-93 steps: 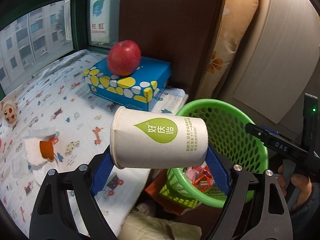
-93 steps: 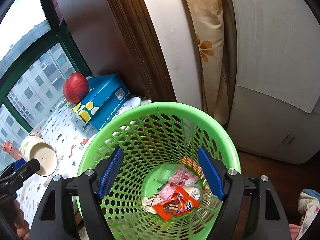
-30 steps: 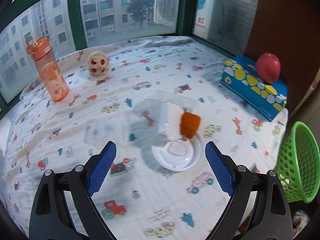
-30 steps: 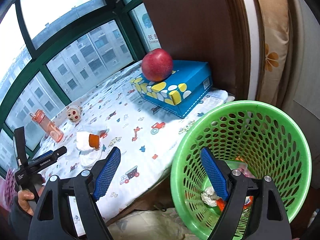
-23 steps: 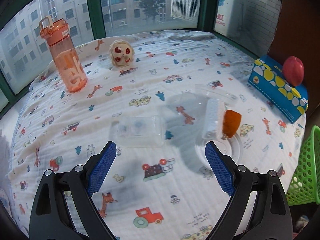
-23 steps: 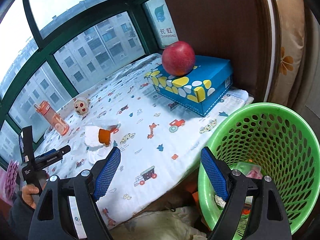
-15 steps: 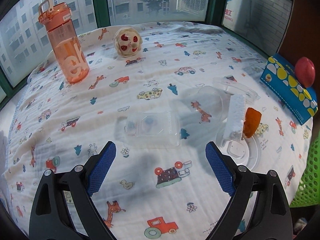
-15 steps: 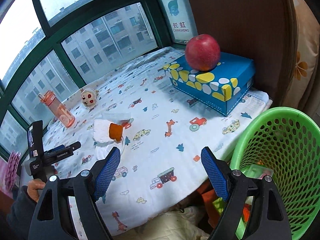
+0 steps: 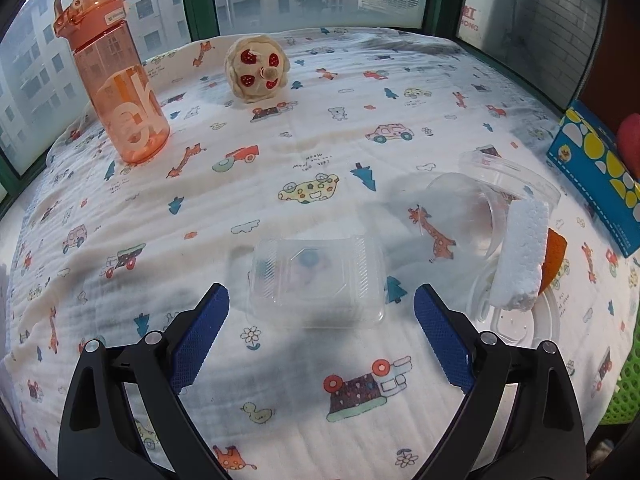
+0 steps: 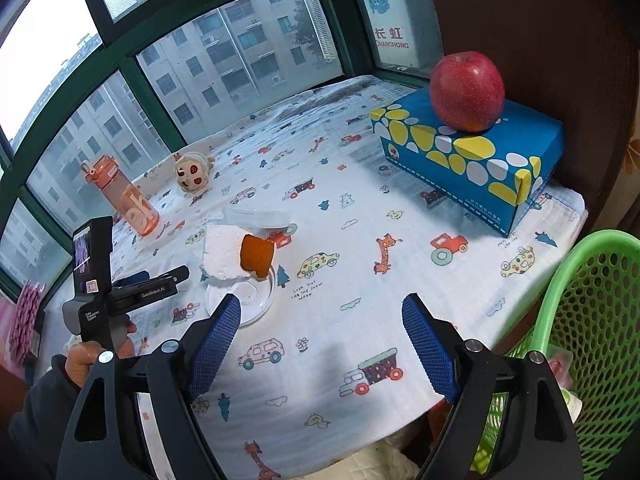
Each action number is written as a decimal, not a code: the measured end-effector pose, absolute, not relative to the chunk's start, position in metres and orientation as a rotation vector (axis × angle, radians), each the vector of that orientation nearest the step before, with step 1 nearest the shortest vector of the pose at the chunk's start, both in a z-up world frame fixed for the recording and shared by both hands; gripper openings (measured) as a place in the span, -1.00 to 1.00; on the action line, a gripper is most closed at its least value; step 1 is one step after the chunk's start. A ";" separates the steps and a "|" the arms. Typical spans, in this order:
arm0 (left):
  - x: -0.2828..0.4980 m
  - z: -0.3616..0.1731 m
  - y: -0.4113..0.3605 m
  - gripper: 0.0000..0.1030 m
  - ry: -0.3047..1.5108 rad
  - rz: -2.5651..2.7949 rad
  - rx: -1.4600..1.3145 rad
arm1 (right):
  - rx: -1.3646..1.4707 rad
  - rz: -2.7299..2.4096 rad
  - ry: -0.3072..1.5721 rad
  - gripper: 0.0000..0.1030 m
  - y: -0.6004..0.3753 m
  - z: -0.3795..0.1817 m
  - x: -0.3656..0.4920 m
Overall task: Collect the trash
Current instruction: 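Grasp the small clear plastic box with the left gripper while the right gripper grasps the clear round lid, then carry the clear box and clear lid to the green basket with both grippers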
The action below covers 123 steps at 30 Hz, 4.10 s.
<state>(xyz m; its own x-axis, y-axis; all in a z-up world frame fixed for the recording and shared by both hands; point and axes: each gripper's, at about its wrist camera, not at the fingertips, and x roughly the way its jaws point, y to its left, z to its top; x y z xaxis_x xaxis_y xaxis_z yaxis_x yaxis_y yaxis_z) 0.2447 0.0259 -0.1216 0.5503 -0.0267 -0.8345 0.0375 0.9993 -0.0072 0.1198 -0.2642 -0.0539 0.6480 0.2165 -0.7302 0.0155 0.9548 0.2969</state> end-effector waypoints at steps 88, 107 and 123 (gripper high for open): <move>0.148 -0.035 -0.033 0.39 0.875 -0.339 -0.040 | 0.322 0.225 0.798 0.71 -0.289 -0.035 0.117; 0.104 -0.023 -0.136 0.39 0.865 -0.515 0.040 | 0.385 -0.103 0.841 0.72 -0.434 -0.059 0.027; 0.100 -0.025 -0.164 0.39 0.882 -0.558 0.070 | 0.468 -0.264 0.933 0.74 -0.489 -0.096 0.014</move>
